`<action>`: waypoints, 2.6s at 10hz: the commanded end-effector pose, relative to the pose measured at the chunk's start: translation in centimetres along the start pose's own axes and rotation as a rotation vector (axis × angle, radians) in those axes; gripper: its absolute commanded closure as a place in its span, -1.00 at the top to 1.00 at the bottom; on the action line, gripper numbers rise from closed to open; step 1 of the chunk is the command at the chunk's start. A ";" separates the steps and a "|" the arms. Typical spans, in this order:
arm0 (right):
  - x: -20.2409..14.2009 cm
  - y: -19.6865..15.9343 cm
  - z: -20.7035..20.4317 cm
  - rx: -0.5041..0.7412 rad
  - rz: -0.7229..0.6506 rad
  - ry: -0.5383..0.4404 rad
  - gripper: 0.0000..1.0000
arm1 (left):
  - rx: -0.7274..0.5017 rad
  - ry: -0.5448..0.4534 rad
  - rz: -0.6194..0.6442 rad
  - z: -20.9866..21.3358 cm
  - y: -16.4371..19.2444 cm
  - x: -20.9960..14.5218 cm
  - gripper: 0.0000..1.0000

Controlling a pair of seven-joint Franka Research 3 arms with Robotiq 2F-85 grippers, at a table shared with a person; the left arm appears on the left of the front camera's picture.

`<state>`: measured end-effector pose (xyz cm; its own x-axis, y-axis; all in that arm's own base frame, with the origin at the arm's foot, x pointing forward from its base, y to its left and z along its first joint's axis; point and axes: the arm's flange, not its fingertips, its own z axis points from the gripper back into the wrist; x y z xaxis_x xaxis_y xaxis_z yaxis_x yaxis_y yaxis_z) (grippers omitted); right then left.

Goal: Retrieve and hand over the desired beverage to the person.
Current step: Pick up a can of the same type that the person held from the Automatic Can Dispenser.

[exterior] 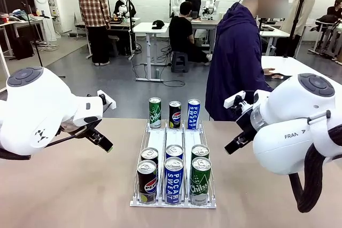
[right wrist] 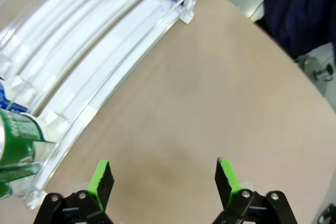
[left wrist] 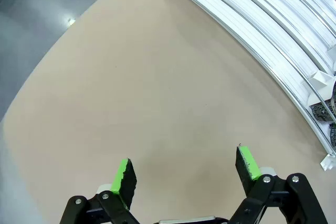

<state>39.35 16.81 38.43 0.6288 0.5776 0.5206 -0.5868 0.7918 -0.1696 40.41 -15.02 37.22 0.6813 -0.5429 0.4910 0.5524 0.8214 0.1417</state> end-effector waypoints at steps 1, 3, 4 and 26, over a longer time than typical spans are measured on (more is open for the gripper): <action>1.1 1.2 9.1 -0.089 0.037 -0.032 1.00 | 0.056 -0.050 -0.027 5.0 0.7 1.9 1.00; 3.2 1.9 19.2 -0.201 0.067 -0.080 1.00 | 0.082 -0.029 -0.031 12.3 2.6 5.4 1.00; 4.1 2.1 22.8 -0.240 0.081 -0.071 1.00 | 0.095 -0.042 -0.037 15.4 3.1 6.3 1.00; -12.1 -22.3 30.2 0.361 -0.537 -0.295 1.00 | -0.632 -0.138 0.355 25.9 25.2 -4.8 1.00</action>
<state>29.30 -13.77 61.25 0.7509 -0.0026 0.6604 -0.3760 0.8204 0.4308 38.48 12.75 60.61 0.8400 -0.1931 0.5071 0.4861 0.6830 -0.5452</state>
